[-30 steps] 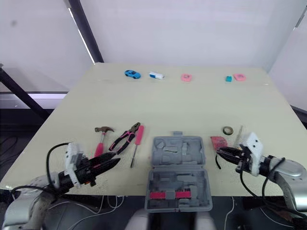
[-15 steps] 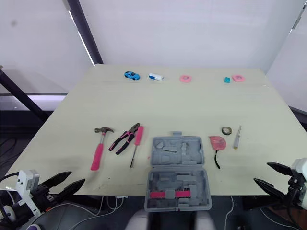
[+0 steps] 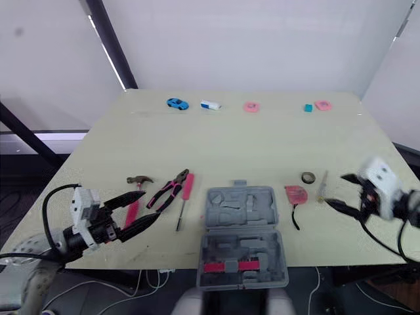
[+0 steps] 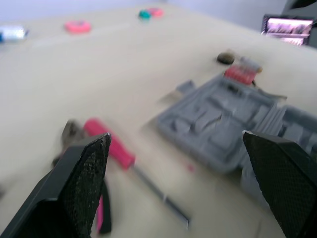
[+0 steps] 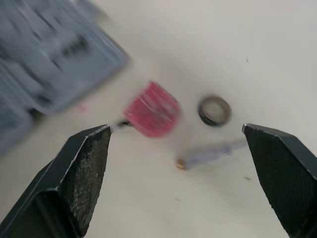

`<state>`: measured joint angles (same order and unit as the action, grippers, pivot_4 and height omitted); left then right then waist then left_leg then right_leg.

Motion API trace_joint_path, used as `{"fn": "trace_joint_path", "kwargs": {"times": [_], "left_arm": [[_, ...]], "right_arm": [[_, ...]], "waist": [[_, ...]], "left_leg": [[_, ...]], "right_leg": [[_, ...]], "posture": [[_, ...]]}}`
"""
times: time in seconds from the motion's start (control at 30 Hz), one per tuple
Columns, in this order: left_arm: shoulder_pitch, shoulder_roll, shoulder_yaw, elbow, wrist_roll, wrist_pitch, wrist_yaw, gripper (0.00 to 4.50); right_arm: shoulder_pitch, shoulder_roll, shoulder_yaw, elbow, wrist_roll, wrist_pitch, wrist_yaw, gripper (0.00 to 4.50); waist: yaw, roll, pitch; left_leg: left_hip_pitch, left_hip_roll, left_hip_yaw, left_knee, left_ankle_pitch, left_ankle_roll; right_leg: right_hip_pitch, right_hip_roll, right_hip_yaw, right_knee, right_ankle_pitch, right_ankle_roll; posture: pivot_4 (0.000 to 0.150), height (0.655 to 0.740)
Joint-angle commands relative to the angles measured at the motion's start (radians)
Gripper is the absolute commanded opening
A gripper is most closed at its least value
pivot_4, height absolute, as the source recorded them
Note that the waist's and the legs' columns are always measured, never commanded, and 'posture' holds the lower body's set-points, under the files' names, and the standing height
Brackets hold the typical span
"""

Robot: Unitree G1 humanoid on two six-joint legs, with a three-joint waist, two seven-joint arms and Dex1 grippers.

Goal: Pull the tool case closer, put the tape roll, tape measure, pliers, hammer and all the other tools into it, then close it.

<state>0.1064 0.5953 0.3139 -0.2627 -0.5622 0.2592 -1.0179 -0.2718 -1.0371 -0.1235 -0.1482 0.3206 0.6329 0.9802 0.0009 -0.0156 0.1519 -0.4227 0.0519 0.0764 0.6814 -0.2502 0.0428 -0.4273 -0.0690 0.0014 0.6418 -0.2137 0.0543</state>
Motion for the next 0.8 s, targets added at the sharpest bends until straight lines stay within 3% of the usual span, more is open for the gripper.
{"fn": "trace_joint_path", "kwargs": {"times": [0.03, 0.07, 0.2, 0.3, 0.4, 0.57, 0.8], "left_arm": [[-0.018, -0.016, -0.013, -0.020, -0.034, -0.036, -0.017, 4.50], [-0.021, -0.017, -0.016, -0.019, -0.036, -0.036, -0.019, 4.50], [-0.066, 0.038, -0.039, -0.054, -0.206, 0.092, -0.151, 4.50], [-0.077, 0.037, -0.037, -0.065, -0.228, 0.090, -0.160, 4.50], [-0.077, 0.036, -0.038, -0.075, -0.234, 0.093, -0.155, 4.50], [-0.069, 0.031, -0.039, -0.095, -0.236, 0.095, -0.139, 4.50], [-0.066, 0.033, -0.041, -0.107, -0.239, 0.096, -0.127, 4.50]], "right_arm": [[-0.165, -0.013, 0.148, 0.087, -0.034, 0.128, 0.058, 4.45], [-0.188, -0.013, 0.166, 0.101, -0.038, 0.142, 0.063, 4.45], [-0.594, 0.139, 0.475, 0.468, -0.283, 0.053, 0.125, 4.45], [-0.742, 0.236, 0.571, 0.741, -0.375, -0.042, 0.164, 3.72], [-0.825, 0.315, 0.616, 0.947, -0.444, -0.136, 0.172, 2.40], [-0.900, 0.404, 0.614, 1.182, -0.511, -0.218, 0.128, 2.40], [-0.939, 0.480, 0.579, 1.358, -0.551, -0.270, 0.100, 2.40]], "waist": [[0.001, -0.001, 0.000], [0.004, -0.001, 0.000], [-0.017, 0.001, 0.001], [-0.018, 0.001, 0.001], [-0.011, 0.001, 0.001], [-0.011, 0.002, 0.002], [-0.019, 0.002, 0.002]], "left_leg": [[0.000, 0.000, 0.000, 0.000, 0.000, 0.000], [-0.002, 0.000, 0.000, 0.000, 0.000, 0.000], [-0.006, 0.000, 0.003, 0.002, 0.000, 0.000], [-0.005, 0.001, 0.003, 0.002, 0.000, 0.000], [-0.007, 0.001, 0.001, 0.002, 0.000, 0.000], [-0.009, 0.001, 0.001, 0.001, 0.001, -0.001], [-0.008, 0.001, 0.001, 0.001, 0.001, -0.001]], "right_leg": [[0.000, 0.001, -0.001, 0.000, 0.000, -0.001], [0.000, 0.001, -0.001, 0.000, 0.000, -0.001], [-0.005, 0.001, -0.002, 0.000, 0.000, 0.000], [-0.005, 0.002, -0.002, 0.001, 0.000, -0.001], [-0.005, 0.003, -0.002, 0.000, 0.002, 0.003], [-0.005, 0.003, -0.003, -0.001, 0.003, 0.004], [-0.005, 0.004, -0.003, 0.001, 0.003, 0.004]], "posture": [[0.150, 0.7400], [0.150, 0.7400], [0.150, 0.7400], [0.150, 0.7400], [0.150, 0.7400], [0.150, 0.7400], [0.150, 0.7400]]}}
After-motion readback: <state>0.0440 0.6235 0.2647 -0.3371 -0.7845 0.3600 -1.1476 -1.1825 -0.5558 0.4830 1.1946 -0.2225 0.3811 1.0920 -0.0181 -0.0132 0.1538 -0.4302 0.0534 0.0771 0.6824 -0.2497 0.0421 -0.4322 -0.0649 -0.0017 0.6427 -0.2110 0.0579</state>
